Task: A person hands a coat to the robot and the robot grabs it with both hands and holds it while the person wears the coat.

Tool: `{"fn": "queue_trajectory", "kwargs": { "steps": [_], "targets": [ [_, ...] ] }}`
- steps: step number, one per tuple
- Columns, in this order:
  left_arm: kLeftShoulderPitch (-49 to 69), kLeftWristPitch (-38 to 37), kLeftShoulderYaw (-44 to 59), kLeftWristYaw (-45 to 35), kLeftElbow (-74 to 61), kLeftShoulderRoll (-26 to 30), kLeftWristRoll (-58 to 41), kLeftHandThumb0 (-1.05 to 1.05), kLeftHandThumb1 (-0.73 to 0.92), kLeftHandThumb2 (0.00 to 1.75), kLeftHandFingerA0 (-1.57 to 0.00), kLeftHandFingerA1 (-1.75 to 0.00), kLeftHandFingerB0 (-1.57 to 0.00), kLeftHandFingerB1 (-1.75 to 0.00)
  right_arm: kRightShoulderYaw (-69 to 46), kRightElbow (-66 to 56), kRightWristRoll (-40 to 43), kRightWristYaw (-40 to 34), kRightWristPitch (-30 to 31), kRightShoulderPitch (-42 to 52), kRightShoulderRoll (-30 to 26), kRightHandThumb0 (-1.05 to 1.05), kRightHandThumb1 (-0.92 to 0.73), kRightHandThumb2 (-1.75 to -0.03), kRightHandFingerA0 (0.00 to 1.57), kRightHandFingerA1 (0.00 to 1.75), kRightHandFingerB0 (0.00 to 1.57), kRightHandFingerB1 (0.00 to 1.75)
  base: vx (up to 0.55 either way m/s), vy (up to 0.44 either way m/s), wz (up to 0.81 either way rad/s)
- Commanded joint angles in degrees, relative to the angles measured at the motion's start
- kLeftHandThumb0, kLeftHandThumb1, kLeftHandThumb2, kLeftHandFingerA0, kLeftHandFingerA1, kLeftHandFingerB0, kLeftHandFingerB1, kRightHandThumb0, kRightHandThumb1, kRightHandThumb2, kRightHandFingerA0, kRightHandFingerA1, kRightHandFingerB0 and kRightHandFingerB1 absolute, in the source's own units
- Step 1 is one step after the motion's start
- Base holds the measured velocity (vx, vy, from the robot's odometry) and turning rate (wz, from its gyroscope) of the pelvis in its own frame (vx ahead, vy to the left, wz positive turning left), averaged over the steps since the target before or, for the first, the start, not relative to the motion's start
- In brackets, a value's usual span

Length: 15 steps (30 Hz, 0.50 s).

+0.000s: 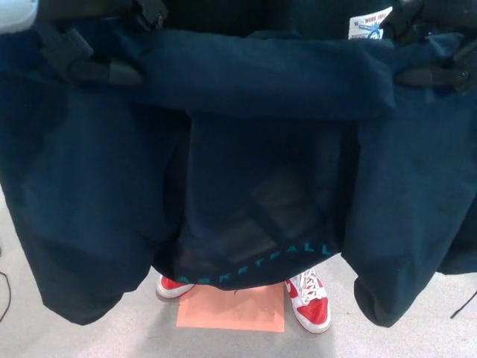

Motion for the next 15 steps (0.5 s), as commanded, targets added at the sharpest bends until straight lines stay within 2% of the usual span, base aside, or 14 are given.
{"fn": "queue_trajectory", "kwargs": {
  "steps": [1, 2, 3, 4, 7, 8, 10, 12, 13, 15],
  "targets": [
    [10.00, -5.32, -0.15, 32.93, 7.99, -1.74, 19.35, -0.35, 0.86, 0.65, -0.75, -1.66, -0.57, -1.37, -3.81, 6.01, -12.99, -31.67, -13.28, 15.26, 1.58, -0.36, -0.89, -0.67, 0.75, 1.75, 0.54, 1.46, 0.00, 0.000, 0.00],
    [9.89, -5.21, -0.26, 33.43, 8.41, -1.93, 19.47, -0.35, 0.86, 0.65, -0.75, -1.66, -0.57, -1.37, -3.92, 6.21, -13.01, -31.89, -13.49, 15.25, 1.56, -0.36, -0.89, -0.67, 0.75, 1.75, 0.54, 1.46, 0.00, 0.000, 0.00],
    [10.37, -3.71, 1.14, 34.78, 9.44, -3.68, 17.65, -0.36, 0.86, 0.65, -0.71, -1.75, -0.55, -1.51, -4.16, 7.04, -13.22, -33.57, -14.39, 15.27, 1.81, -0.36, -0.86, -0.66, 0.74, 1.75, 0.51, 1.47, 0.00, 0.000, 0.00],
    [10.74, -2.49, 2.00, 36.03, 10.23, -4.97, 16.68, -0.37, 0.85, 0.64, -0.72, -1.75, -0.49, -1.57, -4.23, 7.69, -13.51, -34.64, -15.02, 15.29, 1.93, -0.37, -0.86, -0.66, 0.74, 1.75, 0.55, 1.42, 0.00, 0.000, 0.00],
    [11.06, -2.21, 2.53, 39.09, 11.40, -5.97, 16.75, -0.36, 0.84, 0.64, -0.75, -1.75, -0.51, -1.58, -4.40, 8.87, -13.55, -35.90, -15.88, 15.06, 2.41, -0.38, -0.86, -0.66, 0.75, 1.75, 0.55, 1.43, 0.00, 0.000, 0.00],
    [11.48, -2.68, 2.74, 41.44, 11.88, -6.51, 17.00, -0.37, 0.83, 0.64, -0.77, -1.75, -0.51, -1.56, -4.53, 9.16, -13.51, -36.34, -15.87, 15.07, 2.61, -0.39, -0.85, -0.67, 0.78, 1.73, 0.66, 1.32, 0.00, 0.000, 0.00],
    [11.77, -3.14, 2.70, 43.92, 12.54, -6.88, 17.67, -0.37, 0.83, 0.63, -0.78, -1.75, -0.51, -1.57, -4.95, 9.19, -13.43, -37.44, -15.83, 15.32, 3.10, -0.39, -0.84, -0.67, 0.79, 1.73, 0.68, 1.29, 0.00, 0.000, 0.00],
    [11.96, -3.01, 2.77, 44.64, 12.77, -7.29, 17.75, -0.36, 0.84, 0.64, -0.80, -1.75, -0.50, -1.59, -5.36, 9.00, -13.64, -38.81, -15.81, 15.71, 3.43, -0.40, -0.83, -0.68, 0.81, 1.71, 0.70, 1.30, 0.00, 0.000, 0.00],
    [12.78, -3.78, 3.62, 47.03, 13.03, -8.12, 17.04, -0.35, 0.80, 0.62, -0.81, -1.75, -0.52, -1.61, -6.31, 8.55, -12.83, -39.36, -15.98, 16.36, 3.78, -0.40, -0.81, -0.64, 0.83, 1.75, 0.65, 1.54, 0.00, 0.000, 0.00],
    [13.71, -3.51, 3.73, 48.60, 12.76, -8.27, 17.52, -0.35, 0.81, 0.63, -0.82, -1.75, -0.54, -1.61, -6.66, 8.40, -13.02, -40.42, -16.17, 16.99, 4.02, -0.38, -0.82, -0.64, 0.85, 1.75, 0.66, 1.54, 0.00, 0.000, 0.00]
  ]
}}
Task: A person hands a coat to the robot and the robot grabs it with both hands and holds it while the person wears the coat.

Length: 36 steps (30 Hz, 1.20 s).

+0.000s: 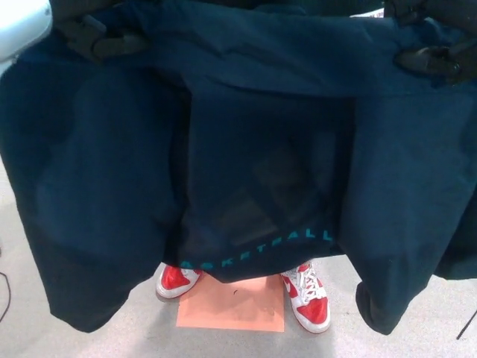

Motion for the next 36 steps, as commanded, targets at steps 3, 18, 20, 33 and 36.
{"fn": "queue_trajectory", "kwargs": {
  "steps": [3, 18, 20, 33, 36],
  "targets": [
    [10.71, -3.54, 3.09, 32.65, 8.52, -3.80, 13.28, -0.35, 0.81, 0.63, -0.83, -1.75, -0.56, -1.61, -4.22, 6.14, -10.49, -25.22, -8.76, 11.68, 2.67, -0.37, -0.82, -0.64, 0.85, 1.75, 0.66, 1.55, 0.00, 0.000, 0.00],
    [12.77, -5.57, 5.00, 39.82, 11.51, -4.25, 13.46, -0.35, 0.80, 0.63, -0.88, -1.75, -0.59, -1.61, -5.05, 9.20, -16.62, -35.32, -9.46, 11.66, 3.73, -0.38, -0.86, -0.66, 0.92, 1.75, 0.75, 1.51, 0.00, 0.000, 0.00],
    [12.93, -6.35, 6.03, 42.30, 11.95, -5.19, 13.02, -0.34, 0.78, 0.63, -0.89, -1.75, -0.59, -1.59, -5.01, 10.08, -18.99, -39.28, -8.61, 10.71, 4.42, -0.38, -0.85, -0.66, 0.93, 1.75, 0.73, 1.53, 0.00, 0.000, 0.00],
    [7.51, -8.90, 9.10, 56.40, 17.47, -10.51, 14.28, -0.32, 0.78, 0.63, -0.89, -1.73, -0.64, -1.56, -10.97, 20.02, -17.37, -53.29, -6.69, 1.05, 12.49, -0.36, -0.91, -0.67, 0.96, 1.75, 0.68, 1.63, 0.00, 0.000, 0.00],
    [3.88, -9.00, 9.34, 56.67, 20.21, -10.49, 14.44, -0.35, 0.84, 0.65, -0.88, -1.75, -0.63, -1.62, -10.60, 23.97, -18.20, -55.11, -5.58, -3.31, 13.79, -0.40, -0.90, -0.67, 0.98, 1.75, 0.70, 1.70, 0.00, 0.000, 0.00]
  ]
}}
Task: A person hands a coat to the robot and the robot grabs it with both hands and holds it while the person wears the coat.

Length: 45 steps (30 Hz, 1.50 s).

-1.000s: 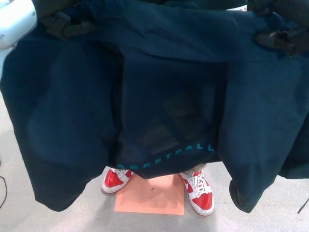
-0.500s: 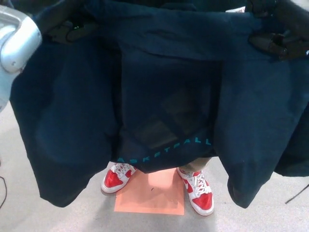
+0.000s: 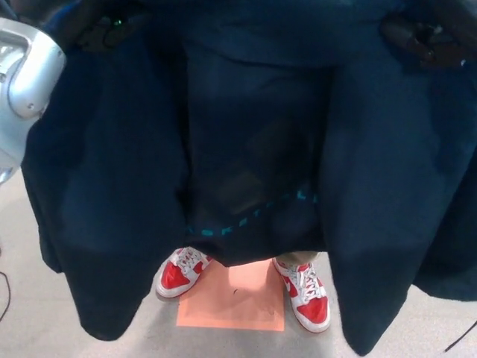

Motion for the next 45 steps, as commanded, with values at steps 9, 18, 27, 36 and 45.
{"fn": "queue_trajectory", "kwargs": {
  "steps": [9, 18, 27, 36, 45],
  "targets": [
    [-10.30, -4.68, 4.97, 22.52, 15.13, -1.22, 6.72, -0.36, 0.80, 0.63, -0.98, -1.70, -0.73, -1.41, -5.91, 19.43, -7.98, -24.88, 0.82, -16.51, 4.85, -0.39, -0.89, -0.66, 0.95, 1.75, 0.64, 1.62, 0.00, 0.000, 0.00],
    [-16.87, -4.87, 3.69, 24.07, 21.31, -0.29, 8.99, -0.35, 0.85, 0.65, -0.93, -1.75, -0.63, -1.67, -6.09, 25.85, -7.72, -25.66, -3.21, -22.23, 4.31, -0.36, -0.87, -0.65, 0.96, 1.75, 0.66, 1.64, 0.00, 0.000, 0.00],
    [-29.51, -8.90, 2.76, 23.67, 31.00, -0.30, 9.14, -0.37, 0.85, 0.66, -0.93, -1.75, -0.64, -1.57, -5.72, 36.89, -8.47, -25.64, -5.20, -34.75, 3.73, -0.38, -0.88, -0.66, 0.92, 1.74, 0.64, 1.61, 0.00, 0.000, 0.00],
    [-46.53, -11.78, 0.69, 23.84, 43.99, 0.52, 11.01, -0.36, 0.68, 0.66, -0.94, -1.68, -0.85, -0.98, -4.58, 52.14, -8.88, -26.30, -7.63, -53.27, 4.38, -0.38, -0.84, -0.65, 0.96, 1.75, 0.67, 1.68, 0.00, 0.000, 0.00],
    [-61.22, -14.17, -4.19, 24.24, 56.22, 1.82, 14.19, -0.38, 0.80, 0.65, -0.93, -1.75, -0.65, -1.55, -1.23, 61.48, -11.46, -23.99, -7.36, -67.25, 3.30, -0.40, -0.83, -0.65, 0.90, 1.75, 0.62, 1.68, 0.00, 0.000, 0.00]
  ]
}}
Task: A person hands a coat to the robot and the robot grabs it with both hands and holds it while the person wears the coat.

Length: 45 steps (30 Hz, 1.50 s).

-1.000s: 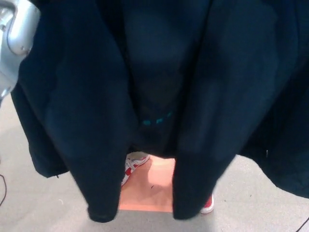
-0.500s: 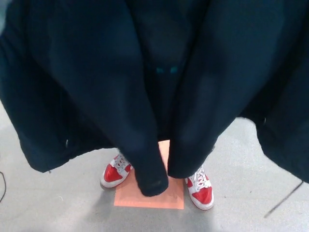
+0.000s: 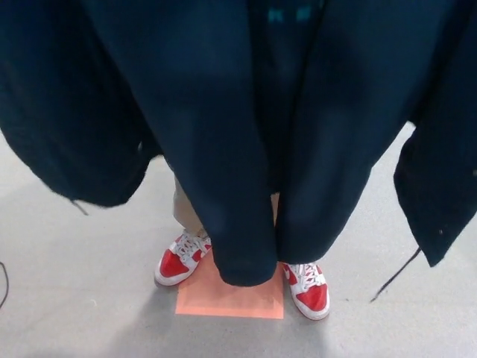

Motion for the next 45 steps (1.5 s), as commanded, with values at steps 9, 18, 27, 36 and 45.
{"fn": "queue_trajectory", "kwargs": {
  "steps": [9, 18, 27, 36, 45],
  "targets": [
    [-15.07, 2.90, -6.50, -1.50, 11.18, 4.26, 5.40, -0.37, 0.81, 0.64, -0.89, -1.75, -0.59, -1.59, 6.36, 7.32, -5.32, 1.74, 5.06, -14.76, -3.97, -0.41, -0.80, -0.70, 0.91, 1.75, 0.74, 1.57, 0.00, 0.000, 0.00],
    [-20.66, 2.63, -7.72, -3.33, 12.90, 4.09, 5.92, -0.39, 0.78, 0.68, -0.84, -1.66, -0.74, -1.30, 6.64, 8.38, -4.70, 5.61, 5.97, -18.14, -4.64, -0.41, -0.75, -0.68, 0.89, 1.75, 0.71, 1.54, 0.00, 0.000, 0.00],
    [-21.73, -0.17, -6.93, -3.58, 13.05, 5.43, 5.62, -0.40, 0.74, 0.62, -0.89, -1.75, -0.84, -1.33, 7.10, 8.47, -5.57, 7.45, 5.65, -18.66, -5.63, -0.39, -0.77, -0.68, 0.86, 1.75, 0.69, 1.55, 0.00, 0.000, 0.00],
    [-21.34, 0.01, -7.83, -1.95, 13.08, 5.79, 6.44, -0.41, 0.68, 0.63, -0.90, -1.75, -0.89, -1.16, 7.39, 8.42, -6.06, 8.08, 5.37, -18.53, -6.54, -0.40, -0.77, -0.68, 0.87, 1.75, 0.70, 1.53, 0.00, 0.000, 0.00],
    [-20.18, 1.45, -7.49, -2.20, 13.22, 5.74, 6.05, -0.40, 0.73, 0.62, -0.87, -1.75, -0.66, -1.63, 7.68, 8.34, -5.98, 8.57, 5.05, -17.63, -6.85, -0.42, -0.76, -0.68, 0.91, 1.75, 0.77, 1.52, 0.00, 0.000, 0.00]
  ]
}}
